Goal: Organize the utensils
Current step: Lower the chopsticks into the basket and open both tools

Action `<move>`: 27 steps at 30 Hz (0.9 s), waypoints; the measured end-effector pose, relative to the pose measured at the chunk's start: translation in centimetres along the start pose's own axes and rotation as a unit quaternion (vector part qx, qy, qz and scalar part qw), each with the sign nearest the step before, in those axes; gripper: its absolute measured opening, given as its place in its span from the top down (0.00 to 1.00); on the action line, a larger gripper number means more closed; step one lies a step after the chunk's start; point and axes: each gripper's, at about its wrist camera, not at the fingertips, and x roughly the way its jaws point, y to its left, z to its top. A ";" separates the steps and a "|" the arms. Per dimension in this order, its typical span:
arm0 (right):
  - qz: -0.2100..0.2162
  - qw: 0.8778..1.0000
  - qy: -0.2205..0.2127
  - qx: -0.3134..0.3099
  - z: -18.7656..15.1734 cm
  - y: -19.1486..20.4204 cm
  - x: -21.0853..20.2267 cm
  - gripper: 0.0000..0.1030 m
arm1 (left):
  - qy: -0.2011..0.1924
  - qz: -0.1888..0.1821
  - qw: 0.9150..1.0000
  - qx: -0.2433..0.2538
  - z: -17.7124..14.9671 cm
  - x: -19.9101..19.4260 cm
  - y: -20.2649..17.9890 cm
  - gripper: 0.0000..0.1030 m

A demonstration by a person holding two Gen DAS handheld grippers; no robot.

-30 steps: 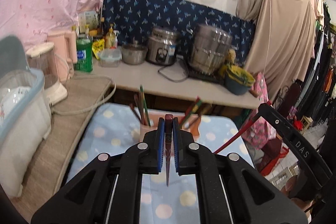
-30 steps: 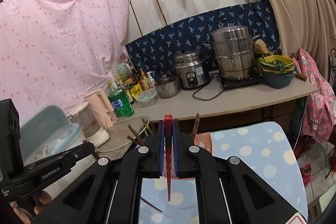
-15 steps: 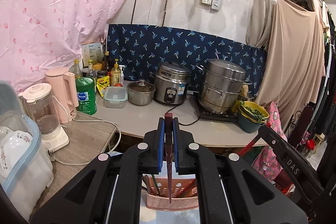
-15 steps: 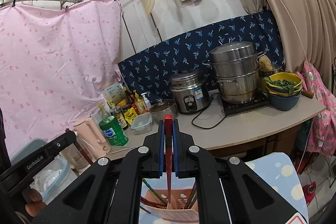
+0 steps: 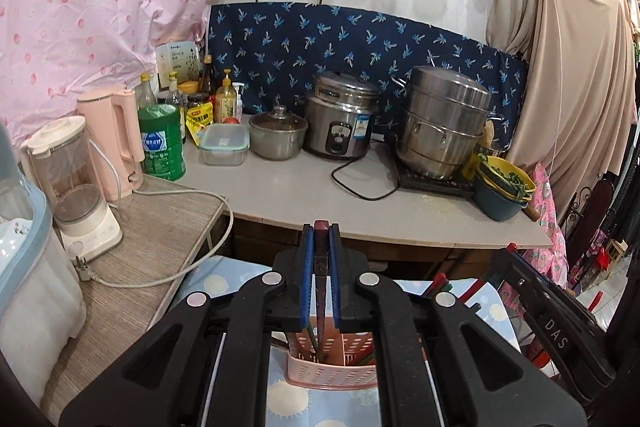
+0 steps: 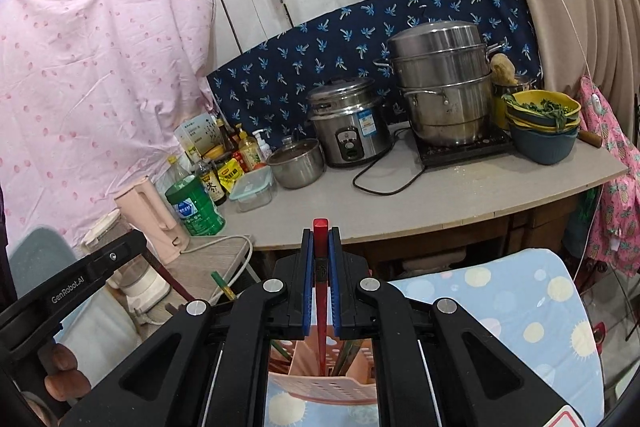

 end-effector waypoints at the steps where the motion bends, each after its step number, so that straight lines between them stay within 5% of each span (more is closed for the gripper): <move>1: -0.001 1.000 0.002 0.000 -0.2 -0.1 0.2 0.93 | 0.003 0.001 1.000 0.000 -0.2 0.2 0.0 0.93; 27: -0.018 0.999 0.029 -0.017 -2.6 0.1 1.3 0.90 | 0.026 0.007 1.000 0.001 -2.2 1.1 0.2 0.90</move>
